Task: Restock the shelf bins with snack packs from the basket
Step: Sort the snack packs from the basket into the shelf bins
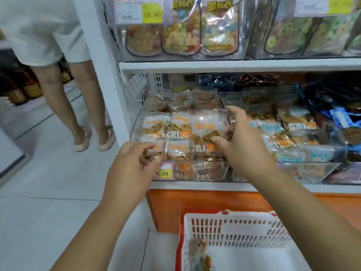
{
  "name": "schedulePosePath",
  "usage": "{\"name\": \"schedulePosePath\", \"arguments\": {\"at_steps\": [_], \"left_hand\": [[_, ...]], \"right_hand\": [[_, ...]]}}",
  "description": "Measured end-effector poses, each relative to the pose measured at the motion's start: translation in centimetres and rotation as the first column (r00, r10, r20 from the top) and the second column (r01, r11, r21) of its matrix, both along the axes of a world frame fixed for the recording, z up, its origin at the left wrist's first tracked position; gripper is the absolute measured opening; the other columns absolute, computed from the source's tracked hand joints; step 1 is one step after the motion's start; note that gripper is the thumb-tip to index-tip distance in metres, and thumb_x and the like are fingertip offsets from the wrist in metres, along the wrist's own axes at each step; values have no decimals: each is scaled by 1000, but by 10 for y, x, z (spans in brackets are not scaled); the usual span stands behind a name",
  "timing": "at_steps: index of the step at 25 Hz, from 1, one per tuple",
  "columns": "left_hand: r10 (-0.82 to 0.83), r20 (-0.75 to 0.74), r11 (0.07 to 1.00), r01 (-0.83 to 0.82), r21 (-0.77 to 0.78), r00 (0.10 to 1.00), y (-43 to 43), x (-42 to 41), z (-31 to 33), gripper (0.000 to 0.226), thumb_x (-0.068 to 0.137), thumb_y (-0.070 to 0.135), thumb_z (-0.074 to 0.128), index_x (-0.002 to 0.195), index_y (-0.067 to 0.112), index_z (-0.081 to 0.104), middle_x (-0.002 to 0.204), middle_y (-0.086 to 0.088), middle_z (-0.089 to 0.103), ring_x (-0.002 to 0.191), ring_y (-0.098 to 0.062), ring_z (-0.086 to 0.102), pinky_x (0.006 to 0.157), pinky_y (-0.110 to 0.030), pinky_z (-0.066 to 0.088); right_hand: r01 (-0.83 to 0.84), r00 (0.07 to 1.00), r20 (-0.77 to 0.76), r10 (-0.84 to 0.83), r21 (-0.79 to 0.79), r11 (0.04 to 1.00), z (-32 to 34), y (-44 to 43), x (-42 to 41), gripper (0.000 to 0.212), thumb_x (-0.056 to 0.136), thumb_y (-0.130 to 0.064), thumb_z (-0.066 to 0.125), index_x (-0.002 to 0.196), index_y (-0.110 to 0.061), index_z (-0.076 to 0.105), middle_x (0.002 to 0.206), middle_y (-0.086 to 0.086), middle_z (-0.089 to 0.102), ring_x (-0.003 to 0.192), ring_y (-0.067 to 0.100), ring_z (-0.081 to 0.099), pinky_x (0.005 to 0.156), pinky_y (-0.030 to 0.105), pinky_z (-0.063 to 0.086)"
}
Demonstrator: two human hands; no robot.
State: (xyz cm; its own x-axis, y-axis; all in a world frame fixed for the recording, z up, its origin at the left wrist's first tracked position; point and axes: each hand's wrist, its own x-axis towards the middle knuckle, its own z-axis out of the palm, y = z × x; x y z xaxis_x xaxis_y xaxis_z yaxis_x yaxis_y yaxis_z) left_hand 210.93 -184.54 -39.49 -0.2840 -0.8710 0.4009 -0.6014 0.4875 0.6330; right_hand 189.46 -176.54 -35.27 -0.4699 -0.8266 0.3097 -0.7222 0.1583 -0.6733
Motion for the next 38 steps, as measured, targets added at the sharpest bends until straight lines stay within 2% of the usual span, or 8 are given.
{"name": "schedulePosePath", "arguments": {"at_steps": [3,7,11,21,26,30,34,38], "left_hand": [[3,112,1000,-4,6,994,-11,1,-12,46,84,30,74,128,28,60,109,13,43,97,-10,54,82,-27,48],[34,164,999,-27,-47,986,-20,1,-16,50,82,29,76,130,27,60,106,11,41,98,-12,52,80,-28,49],[50,179,999,-46,-24,983,-22,0,-15,51,80,31,77,129,28,61,104,11,39,99,-13,51,78,-28,47],[45,121,996,-35,-81,992,-10,-5,-12,43,82,27,76,123,27,65,102,12,43,96,-7,44,76,-23,39],[-276,107,956,260,139,955,52,-39,-45,27,90,35,64,117,37,60,103,21,44,90,-3,53,66,-6,38],[-512,261,696,216,685,819,111,-78,-173,41,93,35,60,133,31,50,138,16,47,124,-13,52,101,-29,48],[-419,244,429,-46,902,874,139,-99,-284,73,90,22,58,153,22,23,154,2,34,132,-19,44,99,-31,49],[-135,397,551,-264,792,908,147,-110,-322,68,94,16,53,153,31,23,154,-10,32,135,-31,40,107,-41,43]], "right_hand": [[2,930,-359,79,221,975,-3,-19,-9,90,89,-20,68,154,-28,6,88,1,60,75,18,56,59,30,45],[-55,614,-774,155,153,987,3,-24,-38,72,73,-40,81,138,-38,49,133,8,52,110,30,42,87,43,42],[-75,442,-822,359,364,928,6,-29,-36,63,73,-56,72,131,-41,54,141,-4,46,120,26,38,92,41,36],[-39,512,-818,262,282,959,0,-20,-39,56,82,-61,55,130,-33,56,128,-11,55,120,19,35,94,33,29],[-80,950,-311,-30,-335,939,-80,62,-27,16,90,-15,56,101,-13,67,87,-13,53,83,8,46,75,12,35],[121,982,114,-152,239,964,-219,115,-17,21,94,-10,57,105,-29,59,100,-5,64,75,4,54,67,10,45],[-22,866,336,-369,764,644,-310,155,-23,29,96,-18,51,125,-23,55,104,-1,61,81,13,59,74,25,51],[-186,802,428,-418,843,506,-346,176,-29,35,95,-27,55,129,-19,52,102,2,63,80,16,59,75,25,49]]}}
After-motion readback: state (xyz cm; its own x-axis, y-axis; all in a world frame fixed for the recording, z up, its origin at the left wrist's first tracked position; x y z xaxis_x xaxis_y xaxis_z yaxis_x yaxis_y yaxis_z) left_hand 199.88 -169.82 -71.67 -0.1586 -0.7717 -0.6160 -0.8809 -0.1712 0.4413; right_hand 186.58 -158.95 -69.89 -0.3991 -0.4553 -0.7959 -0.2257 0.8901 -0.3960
